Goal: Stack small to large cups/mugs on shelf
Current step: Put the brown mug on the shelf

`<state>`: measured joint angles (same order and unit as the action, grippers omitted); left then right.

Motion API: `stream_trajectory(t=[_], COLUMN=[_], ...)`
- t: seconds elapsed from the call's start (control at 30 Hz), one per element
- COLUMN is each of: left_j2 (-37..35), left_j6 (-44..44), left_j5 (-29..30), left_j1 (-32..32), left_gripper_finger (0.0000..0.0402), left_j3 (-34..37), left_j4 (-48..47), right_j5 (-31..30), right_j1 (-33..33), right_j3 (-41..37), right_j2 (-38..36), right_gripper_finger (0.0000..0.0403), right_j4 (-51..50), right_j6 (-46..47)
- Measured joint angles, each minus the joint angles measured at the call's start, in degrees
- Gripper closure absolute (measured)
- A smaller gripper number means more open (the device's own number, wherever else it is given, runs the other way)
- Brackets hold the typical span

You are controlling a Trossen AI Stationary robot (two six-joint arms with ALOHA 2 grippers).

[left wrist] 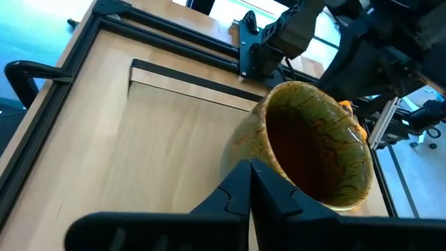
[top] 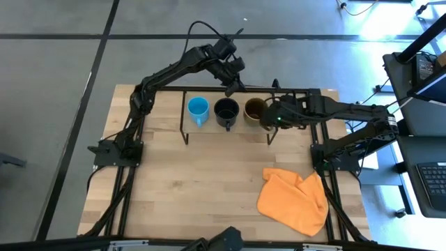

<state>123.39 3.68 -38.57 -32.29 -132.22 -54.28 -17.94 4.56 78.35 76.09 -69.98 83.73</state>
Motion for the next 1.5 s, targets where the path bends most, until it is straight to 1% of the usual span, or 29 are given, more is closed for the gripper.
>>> stream_trajectory(t=[0.43, 0.73, 0.93, 1.13, 1.33, 1.5], left_j2=[0.0, 0.3, 1.9, 1.9, 1.9, 1.9], left_j6=[0.9, 0.9, 1.4, 2.0, 3.5, 3.5], left_j5=[-0.1, 0.5, 0.3, 1.8, 1.8, 2.0], left_j1=[1.3, 1.5, 1.9, 2.1, 2.1, 2.1], left_gripper_finger=[0.0398, 0.0398, 0.0398, 0.0398, 0.0398, 0.0398], left_j3=[0.0, 0.0, 0.0, 0.0, 0.0, 0.0], left_j4=[-0.1, -0.3, -4.3, -3.9, -8.1, -8.3], right_j5=[-0.4, -0.5, -0.6, -0.5, -0.5, -0.5], right_j1=[0.0, 0.0, 0.0, 0.0, 0.1, 0.1], right_j3=[0.0, 0.0, 0.0, 0.0, 0.0, 0.0], right_j2=[1.1, 1.8, 1.9, 1.9, 1.9, 1.9], right_gripper_finger=[0.0399, 0.0399, 0.0399, 0.0399, 0.0399, 0.0399], right_j4=[5.3, 6.3, 6.4, 6.4, 6.3, 6.3], right_j6=[-0.3, -0.5, -0.5, -1.6, -2.1, -3.0])
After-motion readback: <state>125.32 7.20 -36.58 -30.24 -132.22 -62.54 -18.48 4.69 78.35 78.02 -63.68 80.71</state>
